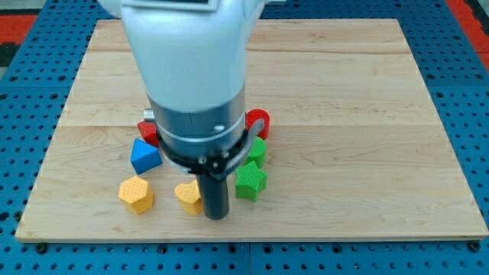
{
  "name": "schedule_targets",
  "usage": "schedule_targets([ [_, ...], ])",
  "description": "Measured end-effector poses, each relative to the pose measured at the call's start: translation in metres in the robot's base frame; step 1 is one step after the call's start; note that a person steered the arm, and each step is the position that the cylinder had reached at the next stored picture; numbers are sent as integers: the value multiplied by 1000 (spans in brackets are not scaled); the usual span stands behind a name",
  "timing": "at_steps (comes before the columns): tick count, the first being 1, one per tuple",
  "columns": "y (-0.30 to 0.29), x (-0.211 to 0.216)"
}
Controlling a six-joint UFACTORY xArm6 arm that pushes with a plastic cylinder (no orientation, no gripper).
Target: Separate the green blocks from the group blocks
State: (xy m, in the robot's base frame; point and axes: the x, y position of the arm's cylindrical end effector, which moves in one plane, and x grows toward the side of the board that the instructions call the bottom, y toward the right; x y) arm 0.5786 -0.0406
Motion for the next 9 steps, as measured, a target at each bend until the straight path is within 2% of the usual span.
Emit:
schedule_targets([
  [2,16,-40],
  [3,10,-46],
  [4,29,-50],
  [5,105,-62],
  [7,52,-46],
  [8,67,-28],
  [9,47,-49],
])
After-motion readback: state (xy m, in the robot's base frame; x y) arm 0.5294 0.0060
